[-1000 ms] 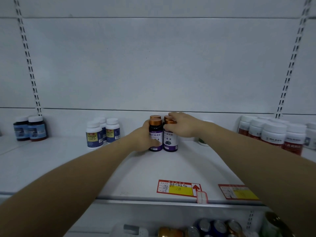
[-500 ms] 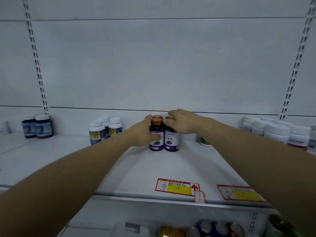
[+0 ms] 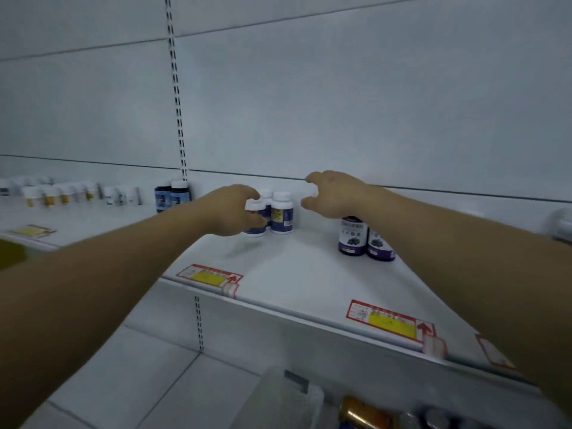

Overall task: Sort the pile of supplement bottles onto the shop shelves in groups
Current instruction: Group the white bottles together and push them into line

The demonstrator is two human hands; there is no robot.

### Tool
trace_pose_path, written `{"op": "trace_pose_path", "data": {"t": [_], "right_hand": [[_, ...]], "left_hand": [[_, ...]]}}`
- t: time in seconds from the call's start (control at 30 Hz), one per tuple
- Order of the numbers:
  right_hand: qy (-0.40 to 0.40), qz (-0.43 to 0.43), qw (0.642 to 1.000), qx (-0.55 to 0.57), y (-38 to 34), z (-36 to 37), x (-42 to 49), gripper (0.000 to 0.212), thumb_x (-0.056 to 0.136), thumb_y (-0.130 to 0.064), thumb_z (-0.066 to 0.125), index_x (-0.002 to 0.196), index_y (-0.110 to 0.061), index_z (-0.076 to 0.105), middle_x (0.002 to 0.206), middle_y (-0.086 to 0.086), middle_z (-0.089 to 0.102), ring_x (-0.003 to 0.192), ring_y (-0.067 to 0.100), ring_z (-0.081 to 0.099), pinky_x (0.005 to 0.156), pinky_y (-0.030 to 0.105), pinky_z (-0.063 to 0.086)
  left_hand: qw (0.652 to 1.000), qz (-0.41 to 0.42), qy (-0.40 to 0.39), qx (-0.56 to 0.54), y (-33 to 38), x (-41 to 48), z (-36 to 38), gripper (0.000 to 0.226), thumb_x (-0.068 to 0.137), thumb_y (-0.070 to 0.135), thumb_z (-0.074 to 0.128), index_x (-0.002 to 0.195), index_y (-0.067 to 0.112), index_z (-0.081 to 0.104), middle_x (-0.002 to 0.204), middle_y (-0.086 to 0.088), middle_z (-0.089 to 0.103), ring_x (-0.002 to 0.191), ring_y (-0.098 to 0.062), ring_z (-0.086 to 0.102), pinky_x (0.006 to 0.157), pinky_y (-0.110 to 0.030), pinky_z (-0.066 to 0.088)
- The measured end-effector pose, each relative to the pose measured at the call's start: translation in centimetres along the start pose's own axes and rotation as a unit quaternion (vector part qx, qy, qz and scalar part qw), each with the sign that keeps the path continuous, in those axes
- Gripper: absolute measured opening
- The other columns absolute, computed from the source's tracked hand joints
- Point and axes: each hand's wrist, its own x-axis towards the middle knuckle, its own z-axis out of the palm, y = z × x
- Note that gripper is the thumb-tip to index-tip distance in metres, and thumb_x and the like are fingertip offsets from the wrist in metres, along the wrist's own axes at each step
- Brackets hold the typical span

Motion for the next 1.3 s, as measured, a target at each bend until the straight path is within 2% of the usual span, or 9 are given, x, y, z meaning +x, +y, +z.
{"op": "trace_pose_path", "data": {"t": [0.07, 0.23, 0.37, 0.5, 0.63, 0.73, 1.0, 1.13, 1.3], "right_hand": [[-0.005, -0.008, 1.000, -0.005, -1.4, 0.8, 0.8, 0.067, 0.096, -0.048, 0.046, 0.151, -0.021, 0.021, 0.155, 0.007, 0.027, 0.138, 0.027, 0.031, 0.110, 0.037, 0.030], [-0.006, 0.015, 1.000, -0.017, -4.2, 2.8, 3.4, 0.060, 0.094, -0.047, 0.049, 0.143, -0.016, 0.034, 0.149, 0.008, 0.037, 0.130, 0.027, 0.041, 0.103, 0.036, 0.037], [-0.024, 0.083, 0.996, 0.020, -5.8, 4.1, 5.2, 0.072, 0.091, -0.042, 0.055, 0.148, -0.015, 0.021, 0.148, 0.012, 0.031, 0.130, 0.031, 0.039, 0.102, 0.039, 0.039], [-0.022, 0.143, 0.989, 0.029, -6.7, 5.3, 6.4, 0.067, 0.090, -0.040, 0.057, 0.143, -0.012, 0.027, 0.138, 0.014, 0.036, 0.120, 0.031, 0.045, 0.085, 0.033, 0.039], [0.003, 0.187, 0.981, 0.045, -7.2, 6.6, 6.8, 0.055, 0.096, -0.037, 0.050, 0.141, -0.011, 0.031, 0.133, 0.016, 0.044, 0.116, 0.031, 0.048, 0.086, 0.033, 0.037], [0.019, 0.205, 0.978, 0.039, -7.3, 6.9, 6.9, 0.051, 0.097, -0.027, 0.049, 0.142, -0.011, 0.031, 0.130, 0.018, 0.052, 0.112, 0.032, 0.052, 0.090, 0.036, 0.043], [0.025, 0.220, 0.975, 0.027, -7.1, 7.2, 7.8, 0.049, 0.094, -0.021, 0.052, 0.138, -0.010, 0.033, 0.123, 0.018, 0.054, 0.107, 0.032, 0.053, 0.086, 0.036, 0.043], [0.018, 0.218, 0.975, 0.033, -7.0, 6.7, 8.0, 0.050, 0.092, -0.023, 0.055, 0.136, -0.008, 0.035, 0.122, 0.019, 0.053, 0.107, 0.033, 0.053, 0.088, 0.038, 0.045], [0.008, 0.209, 0.978, 0.020, -6.7, 6.6, 7.7, 0.052, 0.093, -0.027, 0.054, 0.138, -0.010, 0.035, 0.126, 0.018, 0.047, 0.110, 0.033, 0.051, 0.090, 0.038, 0.044]], "left_hand": [[0.999, -0.016, -0.032, 0.026, -2.4, -0.3, 0.1, 0.069, 0.090, 0.045, 0.058, 0.147, 0.020, 0.029, 0.156, 0.000, 0.024, 0.139, -0.020, 0.029, 0.110, -0.032, 0.026], [0.996, -0.034, -0.083, 0.019, -7.2, 1.4, 0.4, 0.079, 0.088, 0.053, 0.056, 0.150, 0.022, 0.020, 0.157, -0.002, 0.023, 0.139, -0.023, 0.030, 0.111, -0.035, 0.027], [0.995, 0.004, -0.095, -0.023, -9.4, 4.3, 0.9, 0.084, 0.088, 0.052, 0.057, 0.152, 0.019, 0.013, 0.157, -0.003, 0.022, 0.139, -0.023, 0.032, 0.110, -0.034, 0.028], [0.989, 0.044, -0.119, -0.080, -10.6, 7.5, 1.9, 0.088, 0.087, 0.048, 0.060, 0.152, 0.018, 0.010, 0.157, -0.004, 0.022, 0.139, -0.024, 0.031, 0.110, -0.035, 0.029], [0.969, 0.068, -0.143, -0.190, -10.3, 9.5, 3.0, 0.083, 0.086, 0.034, 0.067, 0.149, 0.014, 0.017, 0.149, -0.006, 0.035, 0.129, -0.023, 0.040, 0.095, -0.028, 0.035], [0.944, 0.088, -0.176, -0.266, -10.2, 10.4, 4.2, 0.072, 0.086, 0.019, 0.069, 0.143, 0.016, 0.026, 0.123, 0.002, 0.048, 0.109, -0.014, 0.046, 0.084, -0.020, 0.036], [0.933, 0.134, -0.182, -0.278, -10.6, 12.3, 5.4, 0.072, 0.075, 0.019, 0.073, 0.137, 0.023, 0.036, 0.124, 0.000, 0.058, 0.109, -0.018, 0.057, 0.098, -0.036, 0.045], [0.928, 0.158, -0.199, -0.273, -10.2, 12.5, 5.5, 0.068, 0.080, 0.010, 0.066, 0.138, 0.022, 0.033, 0.117, 0.001, 0.057, 0.105, -0.016, 0.055, 0.087, -0.028, 0.042], [0.932, 0.154, -0.194, -0.264, -10.0, 12.6, 5.5, 0.072, 0.080, 0.018, 0.069, 0.140, 0.024, 0.031, 0.123, 0.000, 0.056, 0.109, -0.018, 0.055, 0.094, -0.032, 0.044]]}}
